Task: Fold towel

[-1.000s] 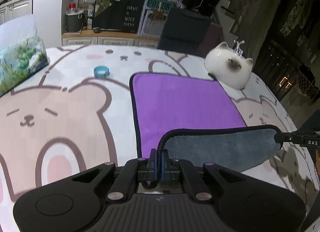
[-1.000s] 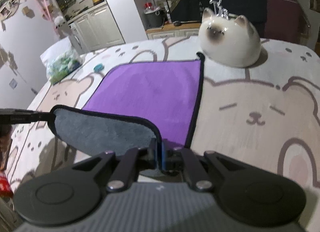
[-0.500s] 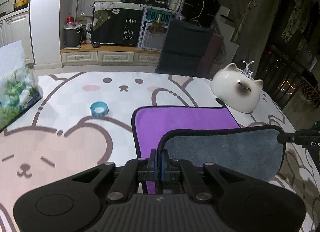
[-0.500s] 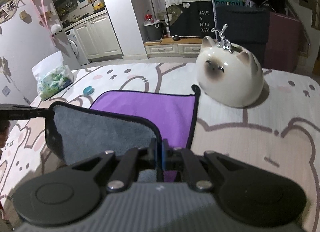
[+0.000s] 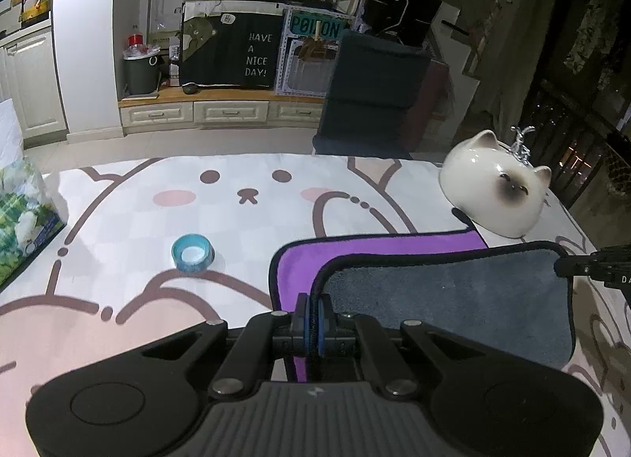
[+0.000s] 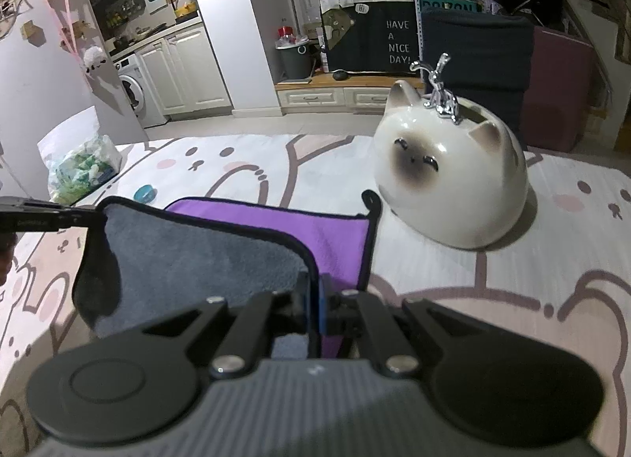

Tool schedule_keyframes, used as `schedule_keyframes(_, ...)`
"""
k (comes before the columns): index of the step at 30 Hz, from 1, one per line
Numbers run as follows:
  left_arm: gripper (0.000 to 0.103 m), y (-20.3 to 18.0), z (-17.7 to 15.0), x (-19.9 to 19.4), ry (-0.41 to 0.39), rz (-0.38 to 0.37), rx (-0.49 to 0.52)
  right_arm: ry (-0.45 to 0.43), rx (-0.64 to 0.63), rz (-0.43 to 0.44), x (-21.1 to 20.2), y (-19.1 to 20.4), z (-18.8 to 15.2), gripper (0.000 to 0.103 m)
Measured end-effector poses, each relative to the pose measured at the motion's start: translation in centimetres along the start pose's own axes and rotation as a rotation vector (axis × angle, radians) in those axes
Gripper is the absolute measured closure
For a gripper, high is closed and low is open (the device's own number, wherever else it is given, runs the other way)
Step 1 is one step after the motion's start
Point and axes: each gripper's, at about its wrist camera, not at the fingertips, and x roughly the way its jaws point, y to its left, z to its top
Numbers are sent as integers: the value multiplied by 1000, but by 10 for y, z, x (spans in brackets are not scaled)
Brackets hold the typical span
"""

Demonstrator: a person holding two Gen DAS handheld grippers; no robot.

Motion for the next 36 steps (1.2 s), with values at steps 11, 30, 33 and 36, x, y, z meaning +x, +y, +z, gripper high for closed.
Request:
schedule_keyframes(11, 99, 6, 24, 19, -22, 23, 3, -18, -20, -17, 21, -6, 29, 98)
schedule_keyframes(30, 93, 9, 40, 56, 6, 72, -9, -10, -15, -87, 54, 3, 38, 94)
schedule_keyframes(33, 60, 8, 35, 61, 31, 95, -3, 8, -3, -78, 57, 2, 33, 63)
schedule_keyframes(36, 32, 8, 31, 61, 33, 114, -2, 15, 14, -74, 54, 2, 26, 31)
